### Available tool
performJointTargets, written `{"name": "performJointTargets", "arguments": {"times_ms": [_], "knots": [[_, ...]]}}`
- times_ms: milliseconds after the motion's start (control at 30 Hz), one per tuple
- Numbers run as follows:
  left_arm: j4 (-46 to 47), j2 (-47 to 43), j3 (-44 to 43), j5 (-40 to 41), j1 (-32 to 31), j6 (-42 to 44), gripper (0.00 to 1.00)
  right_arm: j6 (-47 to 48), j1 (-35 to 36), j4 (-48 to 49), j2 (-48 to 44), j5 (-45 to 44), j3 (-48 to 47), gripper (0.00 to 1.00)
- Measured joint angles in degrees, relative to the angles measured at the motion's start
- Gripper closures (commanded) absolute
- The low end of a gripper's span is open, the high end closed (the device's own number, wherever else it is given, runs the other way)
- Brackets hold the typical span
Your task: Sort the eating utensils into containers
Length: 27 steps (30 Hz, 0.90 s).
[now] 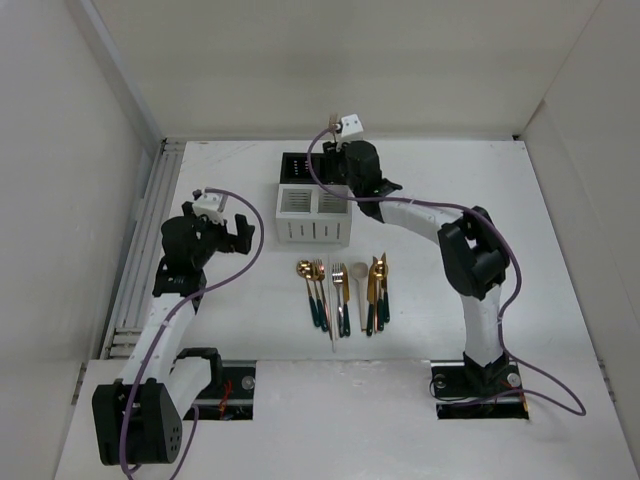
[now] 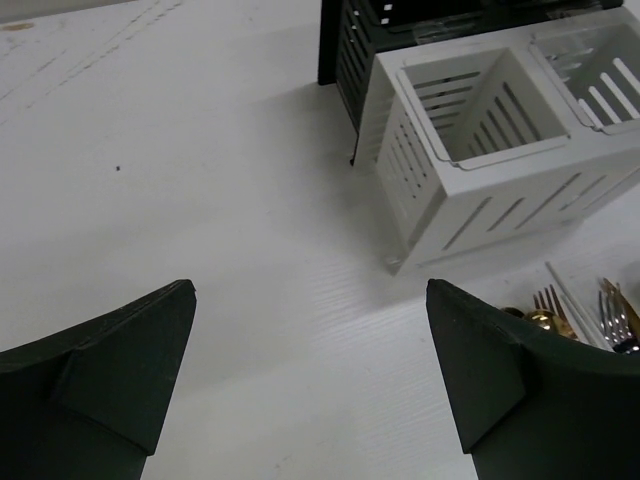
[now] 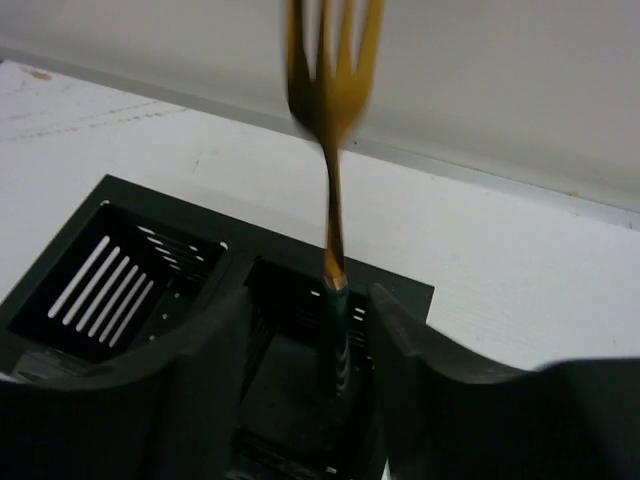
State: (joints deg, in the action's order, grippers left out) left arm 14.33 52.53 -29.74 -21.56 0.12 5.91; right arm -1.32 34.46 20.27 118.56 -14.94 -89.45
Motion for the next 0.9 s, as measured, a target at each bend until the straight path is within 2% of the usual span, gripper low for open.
{"name": "performJointTargets", "arguments": {"times_ms": [67, 267, 333, 367, 400, 467, 633, 700, 733, 767, 800, 833, 900], "knots": [[-0.09, 0.0, 0.0, -1.86, 0.0, -0.2, 0.0, -0.13, -0.24, 0.0, 0.0, 0.22, 0.66, 0.3], [-0.66, -0.07, 0.0, -5.57, 0.0, -1.16, 0.0, -0.48, -0.26, -0.17, -1.66, 0.15, 2.93, 0.24], [-0.94, -0.42, 0.0, -6.14, 0.0, -1.44, 0.0, -0.68, -0.04, -0.37, -3.98, -0.5, 4.26, 0.14], [-0.94, -0.68, 0.0, -6.23, 0.0, -1.49, 0.0, -0.9, 0.17, -0.7, -5.68, -1.11, 4.85, 0.14], [-0.94, -1.01, 0.0, -6.34, 0.0, -1.53, 0.0, -1.05, 0.61, -1.79, -8.7, -2.23, 5.53, 0.03], [-1.01, -1.68, 0.0, -6.51, 0.0, -1.57, 0.0, -1.05, 1.33, -2.95, -12.81, -3.37, 6.27, 0.0], [-1.7, -3.56, -0.02, -6.73, 0.0, -2.01, 0.02, -4.0, 4.39, -11.39, -31.39, -5.49, 10.32, 0.0], [-1.81, -4.11, -0.02, -6.82, 0.0, -2.84, 0.04, -7.65, 5.14, -16.28, -38.32, -5.4, 13.55, 0.09], [-1.84, -4.33, 0.0, -6.88, 0.0, -3.69, 0.06, -9.86, 5.31, -18.86, -41.2, -5.31, 16.04, 0.19], [-1.84, -4.52, 0.02, -6.91, 0.0, -4.66, 0.09, -12.07, 5.33, -21.99, -43.52, -5.07, 18.75, 0.24], [-1.84, -4.61, 0.04, -7.06, 0.0, -5.68, 0.2, -14.19, 5.33, -24.81, -45.22, -4.68, 21.7, 0.28], [-1.84, -4.63, 0.11, -7.28, -0.02, -6.84, 0.27, -16.33, 5.33, -27.56, -46.18, -4.07, 24.87, 0.32], [-2.21, -4.57, 0.24, -7.08, -0.79, -8.44, 0.37, -20.44, 5.55, -33.03, -46.12, -2.89, 31.15, 0.34]]}}
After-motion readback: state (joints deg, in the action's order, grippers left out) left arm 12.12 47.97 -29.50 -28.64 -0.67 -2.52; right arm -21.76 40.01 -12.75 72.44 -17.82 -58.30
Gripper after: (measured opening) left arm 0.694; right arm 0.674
